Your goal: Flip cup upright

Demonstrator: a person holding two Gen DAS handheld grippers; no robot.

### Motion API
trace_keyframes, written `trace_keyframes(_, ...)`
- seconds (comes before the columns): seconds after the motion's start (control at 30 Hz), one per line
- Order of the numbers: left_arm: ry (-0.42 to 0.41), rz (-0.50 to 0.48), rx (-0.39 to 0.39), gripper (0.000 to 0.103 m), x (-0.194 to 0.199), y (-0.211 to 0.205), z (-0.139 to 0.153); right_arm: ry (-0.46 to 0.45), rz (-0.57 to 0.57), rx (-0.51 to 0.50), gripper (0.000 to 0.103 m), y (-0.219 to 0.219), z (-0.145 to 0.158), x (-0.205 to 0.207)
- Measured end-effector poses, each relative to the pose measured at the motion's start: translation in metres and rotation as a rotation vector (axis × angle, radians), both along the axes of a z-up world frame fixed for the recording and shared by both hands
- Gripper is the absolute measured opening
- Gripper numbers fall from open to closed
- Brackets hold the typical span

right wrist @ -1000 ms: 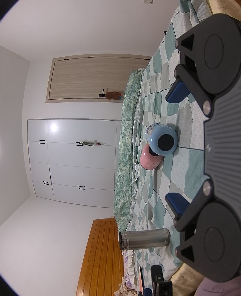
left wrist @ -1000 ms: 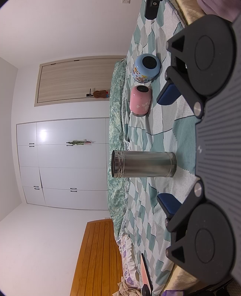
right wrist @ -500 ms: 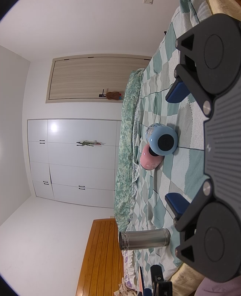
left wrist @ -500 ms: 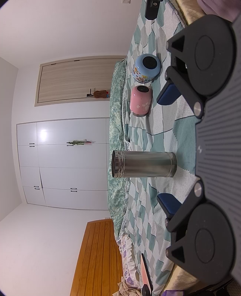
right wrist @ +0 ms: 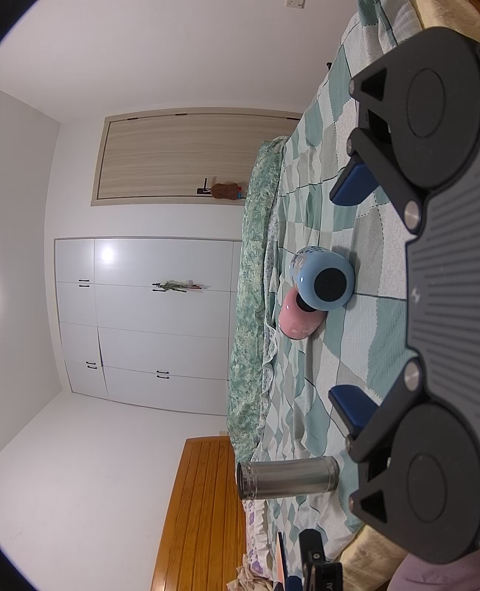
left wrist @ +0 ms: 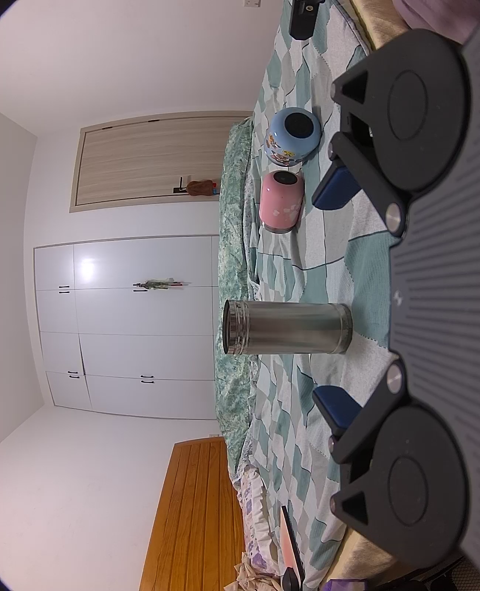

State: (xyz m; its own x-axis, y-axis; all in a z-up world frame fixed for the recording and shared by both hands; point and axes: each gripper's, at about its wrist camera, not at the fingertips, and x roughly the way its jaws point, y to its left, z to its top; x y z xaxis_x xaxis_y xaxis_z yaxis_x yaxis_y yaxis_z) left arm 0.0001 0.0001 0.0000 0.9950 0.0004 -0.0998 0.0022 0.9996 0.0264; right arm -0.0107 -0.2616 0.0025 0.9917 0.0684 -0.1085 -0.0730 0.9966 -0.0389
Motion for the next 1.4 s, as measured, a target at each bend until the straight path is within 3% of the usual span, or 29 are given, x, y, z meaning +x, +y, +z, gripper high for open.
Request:
trace_keyframes(0.47,0.006,0.003,-0.009,0.103,0.001,-0.001,0.001,0.007,0.007,0.008,0.103,0.001,0.001,-0.001)
trace_keyframes(0.77,0.067,-0.117,0.041,0.103,0.016,-0.033,0.016,0.032,0.019,0.083,0.103,-0.032,0.012,0.010)
trace_keyframes(1.1,0.114,-0.203,0.069,0.103,0.067,-0.088,0.036,0.035,0.004,0.059,0.103,-0.082,0.016,0.064)
trace_keyframes(1.4,0.248,-0.282,0.129,0.103,0.152,-0.159,0.060,0.108,-0.001,0.015,0.103,-0.131,0.024,0.131)
